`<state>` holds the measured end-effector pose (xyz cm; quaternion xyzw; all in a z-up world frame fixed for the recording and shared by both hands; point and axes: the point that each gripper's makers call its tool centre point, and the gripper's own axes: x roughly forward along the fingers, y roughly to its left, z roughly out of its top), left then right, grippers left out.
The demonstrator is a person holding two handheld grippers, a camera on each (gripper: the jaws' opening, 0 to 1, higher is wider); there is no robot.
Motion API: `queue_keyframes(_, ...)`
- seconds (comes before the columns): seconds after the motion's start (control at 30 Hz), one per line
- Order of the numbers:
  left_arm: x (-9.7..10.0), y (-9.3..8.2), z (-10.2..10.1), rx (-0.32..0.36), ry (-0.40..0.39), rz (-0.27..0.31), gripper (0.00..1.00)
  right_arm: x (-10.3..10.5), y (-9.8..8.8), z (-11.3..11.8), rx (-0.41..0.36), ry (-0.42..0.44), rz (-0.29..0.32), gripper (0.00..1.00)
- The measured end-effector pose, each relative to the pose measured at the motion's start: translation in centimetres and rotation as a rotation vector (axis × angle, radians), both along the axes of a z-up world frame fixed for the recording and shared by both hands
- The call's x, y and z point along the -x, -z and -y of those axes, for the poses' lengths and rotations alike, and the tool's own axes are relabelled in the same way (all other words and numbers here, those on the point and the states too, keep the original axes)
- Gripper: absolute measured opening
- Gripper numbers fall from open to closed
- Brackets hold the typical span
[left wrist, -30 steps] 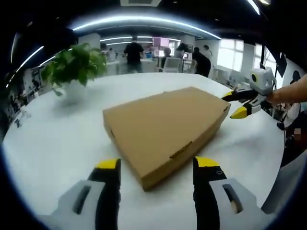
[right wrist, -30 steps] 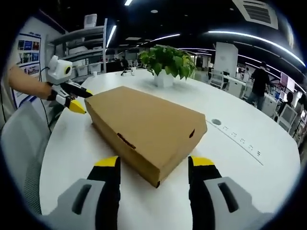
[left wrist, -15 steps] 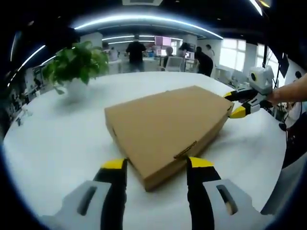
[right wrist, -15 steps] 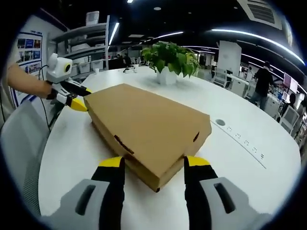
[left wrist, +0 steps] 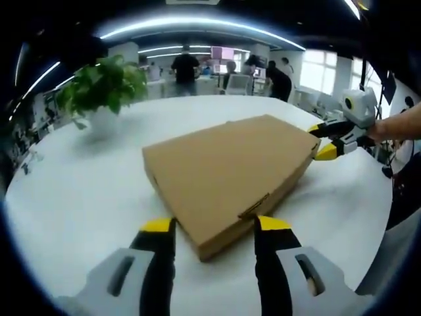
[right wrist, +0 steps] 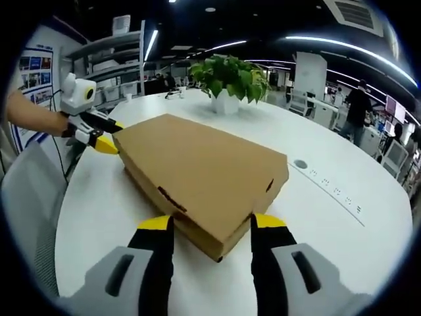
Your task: Operate the shoe box by opening the lid, removing the specified soft item, and placing it in the target area until the item is outside and the box remains undamaged.
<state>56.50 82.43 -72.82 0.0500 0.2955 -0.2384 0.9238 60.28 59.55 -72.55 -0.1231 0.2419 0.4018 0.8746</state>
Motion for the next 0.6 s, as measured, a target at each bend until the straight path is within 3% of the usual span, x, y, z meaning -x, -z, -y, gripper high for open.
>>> queue_keyframes(0.6, -0.1, 0.1, -0.8, -0.014, 0.044, -0.022, 0.46, 1.1, 0.0, -0.6, 0.013, 0.044, -0.018, 0.41)
